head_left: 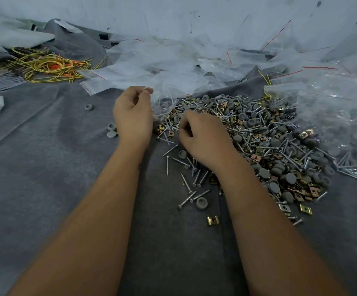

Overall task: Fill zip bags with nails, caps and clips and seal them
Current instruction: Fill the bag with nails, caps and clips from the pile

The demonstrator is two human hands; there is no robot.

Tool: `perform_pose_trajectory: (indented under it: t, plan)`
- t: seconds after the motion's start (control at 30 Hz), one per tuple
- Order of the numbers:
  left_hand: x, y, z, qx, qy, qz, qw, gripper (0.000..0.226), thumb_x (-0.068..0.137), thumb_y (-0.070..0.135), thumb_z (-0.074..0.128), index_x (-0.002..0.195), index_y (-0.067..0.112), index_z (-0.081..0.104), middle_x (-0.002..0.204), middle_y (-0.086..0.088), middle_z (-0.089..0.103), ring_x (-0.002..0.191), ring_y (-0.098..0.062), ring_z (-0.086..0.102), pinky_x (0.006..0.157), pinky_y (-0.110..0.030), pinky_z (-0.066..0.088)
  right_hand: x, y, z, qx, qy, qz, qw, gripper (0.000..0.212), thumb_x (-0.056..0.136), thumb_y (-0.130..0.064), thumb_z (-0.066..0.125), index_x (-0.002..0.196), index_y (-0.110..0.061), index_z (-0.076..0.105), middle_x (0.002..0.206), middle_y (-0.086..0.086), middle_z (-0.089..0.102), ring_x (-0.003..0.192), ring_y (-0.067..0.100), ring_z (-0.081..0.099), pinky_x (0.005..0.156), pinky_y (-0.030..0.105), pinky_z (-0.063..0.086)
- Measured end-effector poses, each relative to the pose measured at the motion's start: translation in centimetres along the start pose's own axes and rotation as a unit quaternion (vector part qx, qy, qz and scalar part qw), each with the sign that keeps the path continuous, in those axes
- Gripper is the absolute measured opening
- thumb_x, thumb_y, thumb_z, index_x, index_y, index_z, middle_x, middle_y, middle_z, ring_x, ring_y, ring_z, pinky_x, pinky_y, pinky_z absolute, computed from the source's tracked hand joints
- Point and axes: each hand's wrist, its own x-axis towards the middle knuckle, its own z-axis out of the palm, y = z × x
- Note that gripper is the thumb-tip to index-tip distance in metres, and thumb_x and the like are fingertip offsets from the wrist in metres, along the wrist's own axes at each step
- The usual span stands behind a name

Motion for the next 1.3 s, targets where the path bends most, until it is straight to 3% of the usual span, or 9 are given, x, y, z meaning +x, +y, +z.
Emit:
perform_pose_trajectory:
  t: [0.13, 0.37, 0.53, 0.63, 0.87, 1.03, 1.1, 1.2, 1.3]
  plan:
    - [0.0, 0.0, 0.0, 0.003, -0.005, 0.001, 1.000, 0.022, 0.092, 0.009, 0.047, 0.089, 0.015, 0.068, 0.051, 0.006, 0.044, 0.045, -0.009, 0.036, 0.042, -0.019, 0.028, 0.2, 0.1, 0.1, 0.050, 0.066, 0.000, 0.997, 0.004, 0.087, -0.012, 0.063, 0.088, -0.014, 0.066, 0.077, -0.007, 0.057, 0.082, 0.020, 0.057, 0.080, 0.038, 0.049]
    - [0.0, 0.0, -0.2, 0.012, -0.014, 0.003, 1.000, 0.019, 0.090, 0.013, 0.051, 0.088, 0.020, 0.069, 0.057, 0.003, 0.048, 0.048, -0.009, 0.039, 0.046, -0.020, 0.032, 0.5, 0.3, 0.2, 0.138, 0.105, 0.063, 0.983, 0.016, 0.089, -0.008, 0.062, 0.097, -0.015, 0.073, 0.096, -0.002, 0.069, 0.087, 0.010, 0.061, 0.081, 0.027, 0.052]
    - [-0.5, 0.0, 0.0, 0.063, -0.099, 0.028, 0.993, 0.017, 0.088, 0.022, 0.058, 0.091, 0.019, 0.074, 0.064, -0.008, 0.063, 0.060, -0.022, 0.055, 0.065, -0.041, 0.054, 0.4, 0.0, -0.6, 0.222, 0.215, 0.089, 0.947, 0.011, 0.083, -0.008, 0.061, 0.082, -0.015, 0.069, 0.080, -0.004, 0.064, 0.078, 0.014, 0.060, 0.069, 0.031, 0.052]
    - [-0.9, 0.2, 0.1, 0.104, -0.125, 0.061, 0.985, 0.019, 0.084, 0.026, 0.057, 0.089, 0.020, 0.074, 0.079, -0.013, 0.073, 0.078, -0.031, 0.068, 0.073, -0.046, 0.057, 0.4, -0.3, -0.8, 0.276, 0.246, 0.083, 0.925, 0.012, 0.082, -0.007, 0.064, 0.084, -0.016, 0.071, 0.080, -0.006, 0.068, 0.074, 0.006, 0.062, 0.067, 0.019, 0.051]
    - [-0.8, 0.1, 0.1, 0.107, -0.105, 0.061, 0.987, 0.017, 0.090, 0.018, 0.057, 0.088, 0.019, 0.074, 0.064, -0.001, 0.065, 0.059, -0.012, 0.055, 0.064, -0.037, 0.052, 0.6, 0.1, 0.2, 0.220, 0.143, 0.047, 0.964, 0.035, 0.089, -0.003, 0.061, 0.120, -0.019, 0.066, 0.093, -0.008, 0.067, 0.087, 0.003, 0.061, 0.078, 0.005, 0.044]
    - [-0.4, 0.0, 0.1, 0.070, -0.070, 0.019, 0.995, 0.020, 0.091, 0.014, 0.052, 0.088, 0.017, 0.072, 0.056, 0.000, 0.052, 0.058, -0.023, 0.049, 0.062, -0.055, 0.056, 0.5, 0.5, -0.5, 0.157, 0.130, 0.077, 0.976, 0.022, 0.086, -0.004, 0.054, 0.089, -0.019, 0.070, 0.088, -0.003, 0.066, 0.073, 0.011, 0.057, 0.064, 0.031, 0.047]
    - [-0.3, -0.1, 0.0, 0.058, -0.057, 0.010, 0.997, 0.022, 0.090, 0.013, 0.051, 0.089, 0.015, 0.073, 0.052, 0.002, 0.048, 0.056, -0.021, 0.045, 0.058, -0.048, 0.054, 0.4, 0.7, -0.6, 0.074, 0.073, 0.076, 0.992, 0.024, 0.083, -0.008, 0.051, 0.082, -0.017, 0.073, 0.084, 0.002, 0.066, 0.071, 0.017, 0.054, 0.063, 0.030, 0.042]
    - [-0.3, -0.1, 0.0, 0.052, -0.053, 0.008, 0.997, 0.022, 0.090, 0.011, 0.050, 0.089, 0.013, 0.072, 0.051, 0.003, 0.047, 0.054, -0.018, 0.043, 0.053, -0.036, 0.043, 0.2, 0.4, -0.7, -0.050, -0.024, 0.035, 0.998, 0.021, 0.083, -0.028, 0.056, 0.089, -0.023, 0.075, 0.089, 0.002, 0.066, 0.096, 0.024, 0.051, 0.083, 0.034, 0.042]
    - [-0.3, 0.0, 0.0, 0.056, -0.054, 0.006, 0.997, 0.021, 0.090, 0.012, 0.051, 0.087, 0.016, 0.071, 0.051, 0.003, 0.047, 0.053, -0.017, 0.044, 0.054, -0.033, 0.042, 0.3, 0.2, -0.7, -0.102, -0.063, 0.021, 0.993, 0.021, 0.082, -0.040, 0.063, 0.096, -0.028, 0.074, 0.097, 0.000, 0.062, 0.105, 0.025, 0.046, 0.087, 0.036, 0.036]
